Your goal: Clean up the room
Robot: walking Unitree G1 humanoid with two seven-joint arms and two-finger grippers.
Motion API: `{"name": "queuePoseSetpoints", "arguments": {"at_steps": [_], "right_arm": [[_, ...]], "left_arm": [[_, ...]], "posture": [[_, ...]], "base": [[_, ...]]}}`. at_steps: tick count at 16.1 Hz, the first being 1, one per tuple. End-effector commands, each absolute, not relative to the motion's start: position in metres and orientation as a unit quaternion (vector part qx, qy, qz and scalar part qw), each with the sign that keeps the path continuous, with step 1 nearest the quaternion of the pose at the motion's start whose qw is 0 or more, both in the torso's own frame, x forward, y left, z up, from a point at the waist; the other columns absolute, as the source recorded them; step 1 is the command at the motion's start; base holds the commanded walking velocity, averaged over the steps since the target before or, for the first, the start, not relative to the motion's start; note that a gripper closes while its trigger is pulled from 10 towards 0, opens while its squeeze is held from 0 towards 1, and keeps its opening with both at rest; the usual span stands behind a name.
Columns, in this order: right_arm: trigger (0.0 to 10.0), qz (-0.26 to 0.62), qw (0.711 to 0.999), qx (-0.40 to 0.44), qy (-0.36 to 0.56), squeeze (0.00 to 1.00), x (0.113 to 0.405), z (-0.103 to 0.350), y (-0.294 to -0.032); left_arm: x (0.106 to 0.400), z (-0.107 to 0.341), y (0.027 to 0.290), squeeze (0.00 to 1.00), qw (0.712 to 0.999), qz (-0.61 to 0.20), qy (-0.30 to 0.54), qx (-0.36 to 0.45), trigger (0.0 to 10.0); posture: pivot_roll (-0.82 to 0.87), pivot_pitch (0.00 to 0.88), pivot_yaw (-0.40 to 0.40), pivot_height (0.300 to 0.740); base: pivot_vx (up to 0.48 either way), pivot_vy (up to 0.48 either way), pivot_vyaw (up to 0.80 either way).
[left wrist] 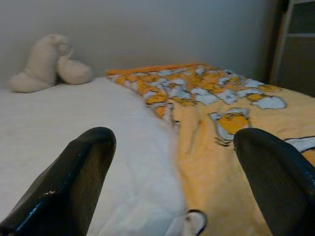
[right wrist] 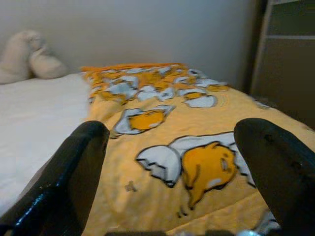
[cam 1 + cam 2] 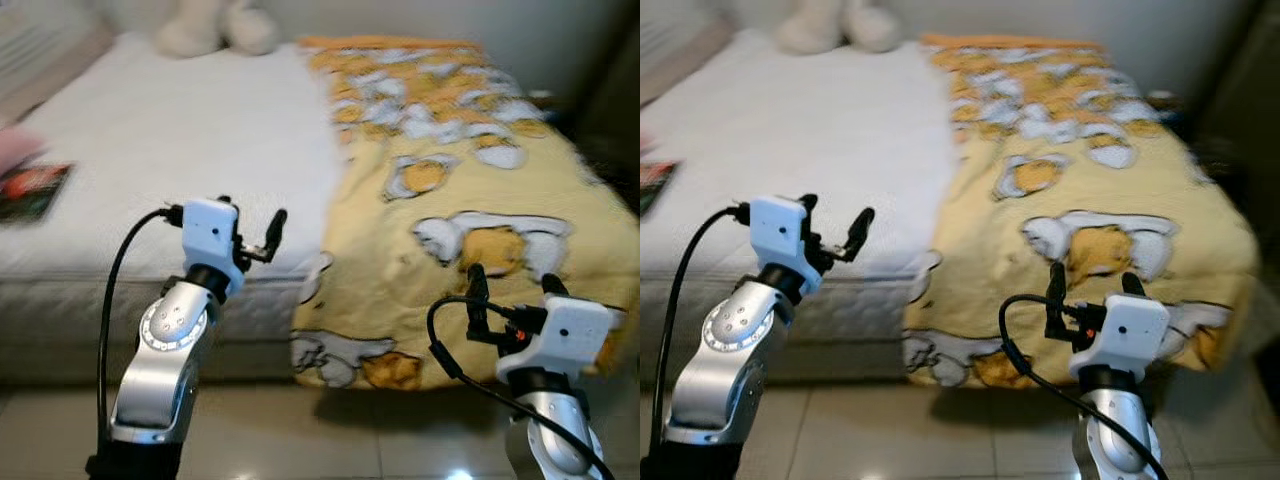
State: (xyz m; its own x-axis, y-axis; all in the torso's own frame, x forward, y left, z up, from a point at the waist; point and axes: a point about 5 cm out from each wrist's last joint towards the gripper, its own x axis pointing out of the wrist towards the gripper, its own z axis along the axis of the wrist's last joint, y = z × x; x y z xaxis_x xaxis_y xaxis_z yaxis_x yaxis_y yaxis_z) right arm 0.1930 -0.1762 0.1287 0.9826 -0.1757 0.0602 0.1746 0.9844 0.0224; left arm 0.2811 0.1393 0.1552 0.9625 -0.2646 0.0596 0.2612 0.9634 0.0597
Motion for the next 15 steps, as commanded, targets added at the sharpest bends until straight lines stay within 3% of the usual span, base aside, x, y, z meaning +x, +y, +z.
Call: {"name": "queuePoseSetpoints", "arguments": {"at_steps": [1, 9, 15], "right_arm": [[10.0, -0.103, 0.994, 0.012, -0.016, 0.0, 0.195, 0.122, -0.18], [10.0, -0.106, 0.994, 0.001, -0.011, 0.0, 0.211, 0.123, -0.191], [10.0, -0.097, 0.995, 0.001, -0.008, 0.0, 0.218, 0.122, -0.191]], "left_arm": [[0.284, 0.152, 0.136, 0.0, 0.99, -0.135, -0.02, 0.019, 10.0], [0.291, 0.14, 0.142, 0.0, 0.995, -0.094, 0.023, -0.017, 10.0], [0.291, 0.145, 0.128, 0.0, 0.991, -0.13, 0.006, 0.011, 10.0]], "posture": [[-0.13, 0.0, 0.018, 0.714], [-0.12, 0.0, 0.02, 0.714], [-0.12, 0.0, 0.019, 0.714]], "base": [[0.48, 0.0, 0.0], [0.48, 0.0, 0.0], [0.471, 0.0, 0.0]]}}
